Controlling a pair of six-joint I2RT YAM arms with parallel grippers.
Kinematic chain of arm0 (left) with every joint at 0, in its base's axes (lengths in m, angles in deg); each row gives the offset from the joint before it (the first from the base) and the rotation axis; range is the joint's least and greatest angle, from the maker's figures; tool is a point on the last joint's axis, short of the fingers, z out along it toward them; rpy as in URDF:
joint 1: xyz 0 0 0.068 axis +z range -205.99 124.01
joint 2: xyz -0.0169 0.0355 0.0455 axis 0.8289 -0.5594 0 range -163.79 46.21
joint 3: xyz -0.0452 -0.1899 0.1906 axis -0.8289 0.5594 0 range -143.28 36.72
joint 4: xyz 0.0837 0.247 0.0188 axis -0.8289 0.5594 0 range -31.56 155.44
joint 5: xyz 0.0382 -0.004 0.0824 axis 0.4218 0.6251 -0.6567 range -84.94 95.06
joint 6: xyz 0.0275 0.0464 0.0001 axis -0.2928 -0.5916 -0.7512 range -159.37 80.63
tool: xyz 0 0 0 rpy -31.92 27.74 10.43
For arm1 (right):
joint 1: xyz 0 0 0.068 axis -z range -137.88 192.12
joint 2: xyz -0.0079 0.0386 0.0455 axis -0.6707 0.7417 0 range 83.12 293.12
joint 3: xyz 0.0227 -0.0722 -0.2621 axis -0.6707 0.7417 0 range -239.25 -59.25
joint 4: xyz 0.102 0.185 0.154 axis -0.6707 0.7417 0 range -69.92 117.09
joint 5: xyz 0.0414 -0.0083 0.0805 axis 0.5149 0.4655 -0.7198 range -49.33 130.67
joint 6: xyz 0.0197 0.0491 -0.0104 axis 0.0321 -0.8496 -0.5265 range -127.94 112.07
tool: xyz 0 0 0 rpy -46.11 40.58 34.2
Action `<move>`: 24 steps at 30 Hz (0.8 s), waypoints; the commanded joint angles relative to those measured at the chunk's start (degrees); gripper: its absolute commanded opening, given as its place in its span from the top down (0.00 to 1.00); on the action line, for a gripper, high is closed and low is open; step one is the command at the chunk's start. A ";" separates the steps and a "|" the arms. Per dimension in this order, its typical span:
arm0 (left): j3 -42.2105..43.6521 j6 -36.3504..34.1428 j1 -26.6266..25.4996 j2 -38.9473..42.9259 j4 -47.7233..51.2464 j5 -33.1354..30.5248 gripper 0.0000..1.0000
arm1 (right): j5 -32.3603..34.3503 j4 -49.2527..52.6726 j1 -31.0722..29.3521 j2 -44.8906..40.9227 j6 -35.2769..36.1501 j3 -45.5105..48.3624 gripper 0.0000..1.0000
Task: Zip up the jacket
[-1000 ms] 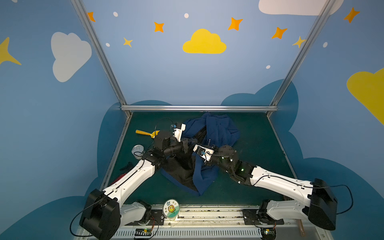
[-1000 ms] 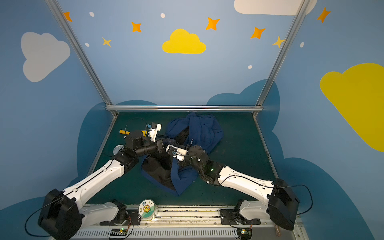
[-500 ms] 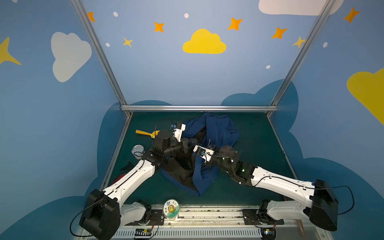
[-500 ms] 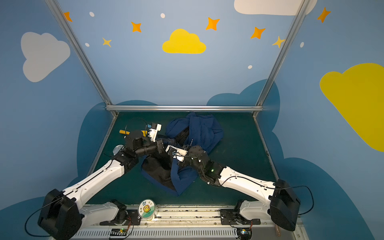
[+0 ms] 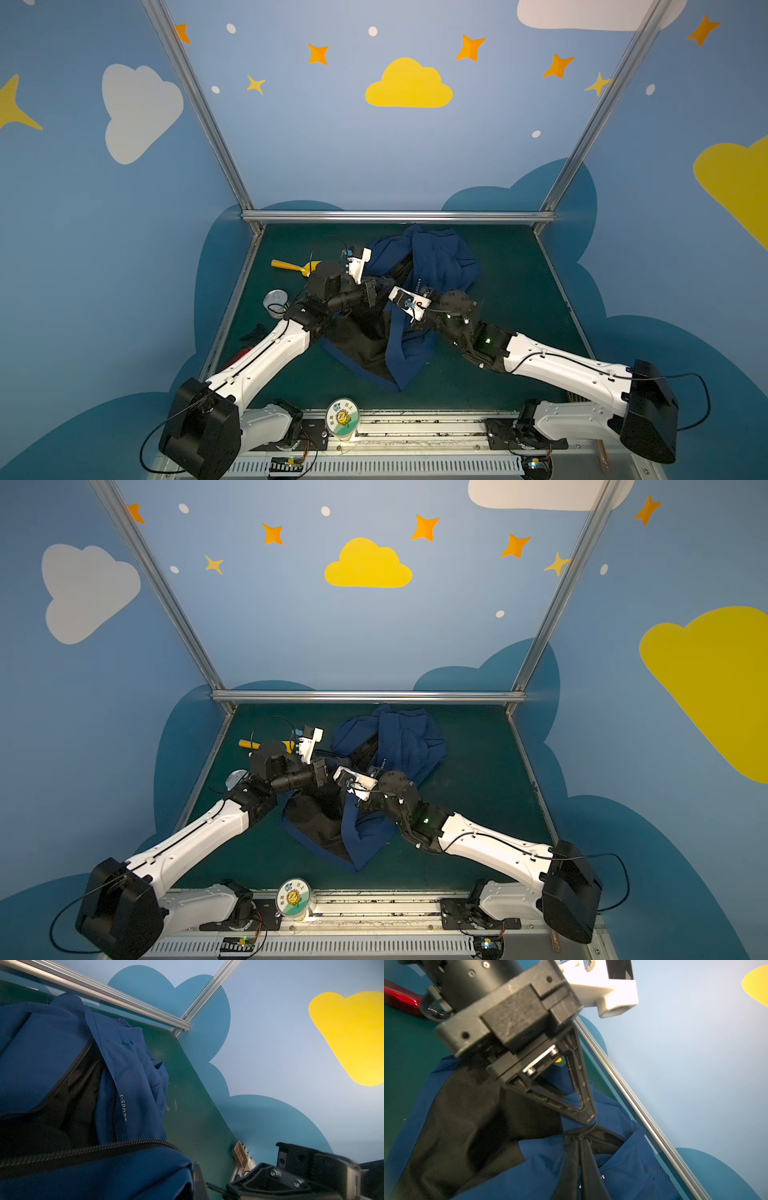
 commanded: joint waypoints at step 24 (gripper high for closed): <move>0.32 -0.76 0.12 1.66 -0.80 0.30 0.97 | -0.25 -0.55 0.55 1.61 -1.94 -1.69 1.00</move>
